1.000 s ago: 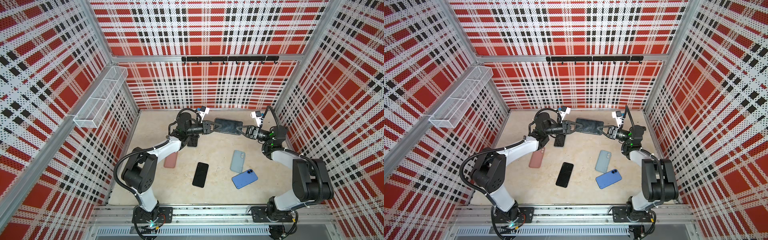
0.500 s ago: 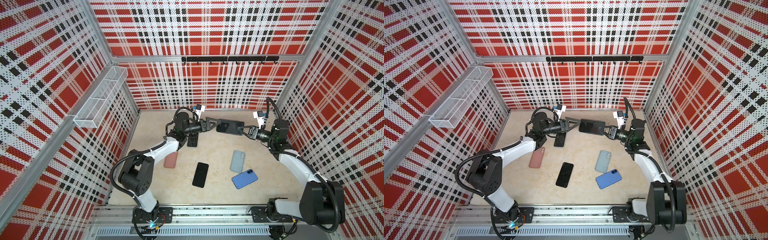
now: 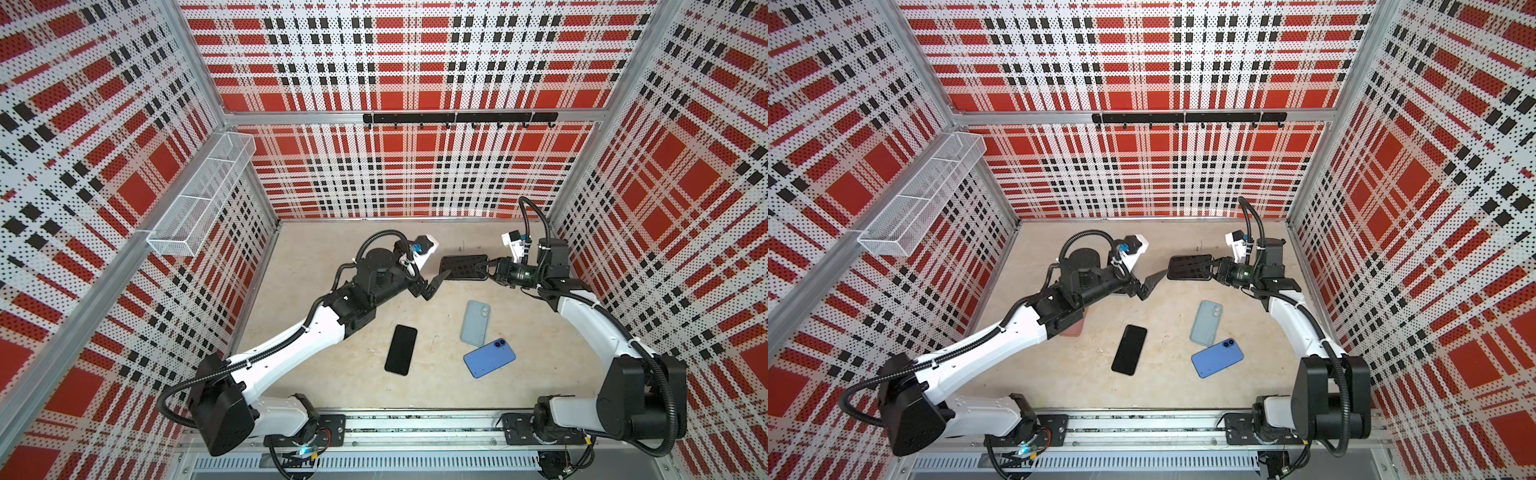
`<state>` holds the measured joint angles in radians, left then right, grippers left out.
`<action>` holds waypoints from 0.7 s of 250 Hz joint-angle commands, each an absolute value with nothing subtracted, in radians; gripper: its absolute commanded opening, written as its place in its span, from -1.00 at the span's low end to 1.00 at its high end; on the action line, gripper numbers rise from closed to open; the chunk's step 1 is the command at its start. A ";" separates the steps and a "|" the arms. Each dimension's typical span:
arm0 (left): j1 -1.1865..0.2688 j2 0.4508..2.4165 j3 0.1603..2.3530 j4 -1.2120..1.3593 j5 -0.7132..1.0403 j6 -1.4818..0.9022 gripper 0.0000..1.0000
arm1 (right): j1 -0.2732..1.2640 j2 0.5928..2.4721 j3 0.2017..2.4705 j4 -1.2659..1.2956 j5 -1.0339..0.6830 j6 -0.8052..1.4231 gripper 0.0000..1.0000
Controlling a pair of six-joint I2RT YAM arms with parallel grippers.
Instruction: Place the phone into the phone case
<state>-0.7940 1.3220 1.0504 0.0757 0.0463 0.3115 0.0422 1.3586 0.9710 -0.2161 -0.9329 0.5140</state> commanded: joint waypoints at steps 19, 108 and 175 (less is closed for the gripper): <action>-0.748 1.320 1.043 0.019 0.087 0.410 0.99 | 0.082 1.353 1.040 -0.255 -1.018 0.381 -1.00; -0.399 1.494 1.182 -0.047 0.719 -0.335 0.99 | 0.137 1.340 0.995 -0.171 -1.109 0.264 -1.00; -0.435 1.490 1.069 0.099 0.798 -0.487 0.80 | 0.137 1.302 0.945 0.020 -1.156 0.390 -1.00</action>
<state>-0.3996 1.5002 1.0920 -0.0235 0.6952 -0.3519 0.1371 1.3479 0.9497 -0.1524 -1.0859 0.3458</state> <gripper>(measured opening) 0.915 0.181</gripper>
